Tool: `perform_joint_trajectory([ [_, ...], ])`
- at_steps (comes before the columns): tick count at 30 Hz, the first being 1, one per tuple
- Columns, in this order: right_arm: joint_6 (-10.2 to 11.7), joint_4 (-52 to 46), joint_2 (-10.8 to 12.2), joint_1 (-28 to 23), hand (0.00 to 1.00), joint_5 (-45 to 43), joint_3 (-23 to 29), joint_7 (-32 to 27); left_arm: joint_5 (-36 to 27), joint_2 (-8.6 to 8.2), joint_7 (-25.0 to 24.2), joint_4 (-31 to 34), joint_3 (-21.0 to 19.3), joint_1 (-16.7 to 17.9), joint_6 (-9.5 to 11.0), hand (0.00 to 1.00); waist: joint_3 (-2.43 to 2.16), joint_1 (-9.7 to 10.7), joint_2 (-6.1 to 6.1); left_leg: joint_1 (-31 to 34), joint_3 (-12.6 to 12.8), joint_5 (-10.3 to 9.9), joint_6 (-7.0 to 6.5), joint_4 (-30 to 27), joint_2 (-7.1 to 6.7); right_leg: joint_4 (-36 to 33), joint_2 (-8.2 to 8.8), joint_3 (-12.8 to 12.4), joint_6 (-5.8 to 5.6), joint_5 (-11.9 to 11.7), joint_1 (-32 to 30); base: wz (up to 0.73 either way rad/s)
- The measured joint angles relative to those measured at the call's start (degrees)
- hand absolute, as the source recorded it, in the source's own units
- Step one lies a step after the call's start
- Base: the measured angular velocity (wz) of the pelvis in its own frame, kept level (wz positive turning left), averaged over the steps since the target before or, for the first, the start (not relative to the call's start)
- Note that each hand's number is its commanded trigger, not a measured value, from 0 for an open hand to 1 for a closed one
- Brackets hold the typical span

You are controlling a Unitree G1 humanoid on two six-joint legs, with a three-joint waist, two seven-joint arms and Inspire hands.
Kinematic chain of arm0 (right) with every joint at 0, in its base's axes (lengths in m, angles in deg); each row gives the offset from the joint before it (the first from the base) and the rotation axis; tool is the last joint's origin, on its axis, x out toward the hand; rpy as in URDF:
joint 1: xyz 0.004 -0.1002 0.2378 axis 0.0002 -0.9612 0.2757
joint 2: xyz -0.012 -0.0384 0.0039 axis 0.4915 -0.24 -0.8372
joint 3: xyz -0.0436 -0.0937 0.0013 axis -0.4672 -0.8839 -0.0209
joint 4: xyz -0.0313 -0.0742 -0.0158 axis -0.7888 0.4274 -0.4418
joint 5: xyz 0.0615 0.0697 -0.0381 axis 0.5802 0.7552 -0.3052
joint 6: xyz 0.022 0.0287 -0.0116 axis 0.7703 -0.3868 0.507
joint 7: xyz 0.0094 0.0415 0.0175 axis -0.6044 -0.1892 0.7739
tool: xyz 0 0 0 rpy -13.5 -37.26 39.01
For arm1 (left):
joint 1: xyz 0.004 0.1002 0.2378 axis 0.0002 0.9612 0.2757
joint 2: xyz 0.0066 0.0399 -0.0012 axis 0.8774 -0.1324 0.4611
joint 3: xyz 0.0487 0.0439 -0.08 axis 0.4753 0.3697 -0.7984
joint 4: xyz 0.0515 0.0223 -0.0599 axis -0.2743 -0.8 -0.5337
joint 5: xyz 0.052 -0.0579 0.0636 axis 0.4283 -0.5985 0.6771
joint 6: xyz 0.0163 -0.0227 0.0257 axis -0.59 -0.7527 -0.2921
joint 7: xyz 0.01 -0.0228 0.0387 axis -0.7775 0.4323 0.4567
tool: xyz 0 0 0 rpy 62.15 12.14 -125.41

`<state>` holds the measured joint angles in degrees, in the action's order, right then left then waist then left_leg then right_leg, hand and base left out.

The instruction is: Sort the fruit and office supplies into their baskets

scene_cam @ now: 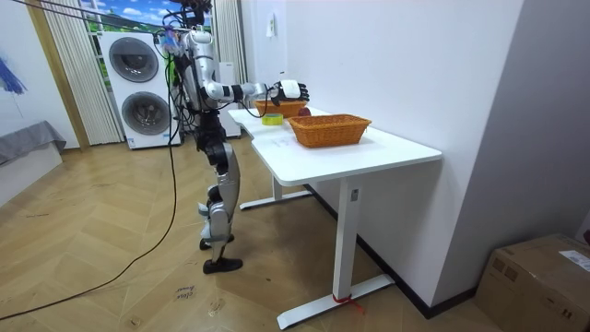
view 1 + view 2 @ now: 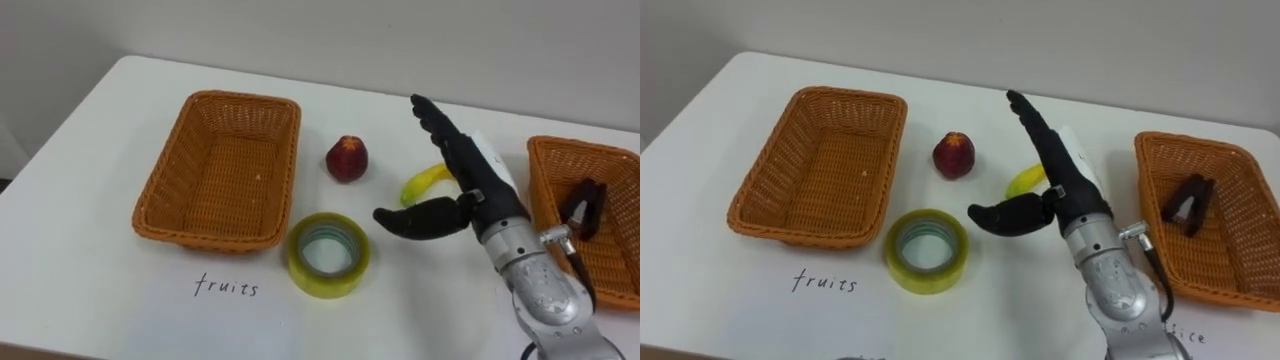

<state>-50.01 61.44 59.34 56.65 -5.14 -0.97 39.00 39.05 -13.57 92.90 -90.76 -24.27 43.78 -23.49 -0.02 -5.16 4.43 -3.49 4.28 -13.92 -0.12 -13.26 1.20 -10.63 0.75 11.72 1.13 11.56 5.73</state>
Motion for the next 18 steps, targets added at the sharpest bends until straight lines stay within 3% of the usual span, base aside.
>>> perform_joint_trajectory([
  [10,-0.9,0.1,1.0,0.0,0.0,-0.2,-0.2,2.3,0.0,-0.1,-0.2,0.3,0.1,0.0,-0.5,0.0,0.05,0.0,-0.3,0.3,-0.4,0.0,0.01,0.5,0.0,-0.1,0.0,0.8,-0.02,0.0,-0.2,0.02],
  [18,-3.3,0.1,1.0,0.0,0.0,-0.4,-2.3,3.7,0.0,-0.69,-0.4,1.9,0.1,0.7,-1.7,0.0,0.08,-0.2,-1.36,0.3,-0.5,0.0,0.02,0.6,-0.01,-0.1,0.01,1.0,-0.04,0.0,-0.2,0.0],
])
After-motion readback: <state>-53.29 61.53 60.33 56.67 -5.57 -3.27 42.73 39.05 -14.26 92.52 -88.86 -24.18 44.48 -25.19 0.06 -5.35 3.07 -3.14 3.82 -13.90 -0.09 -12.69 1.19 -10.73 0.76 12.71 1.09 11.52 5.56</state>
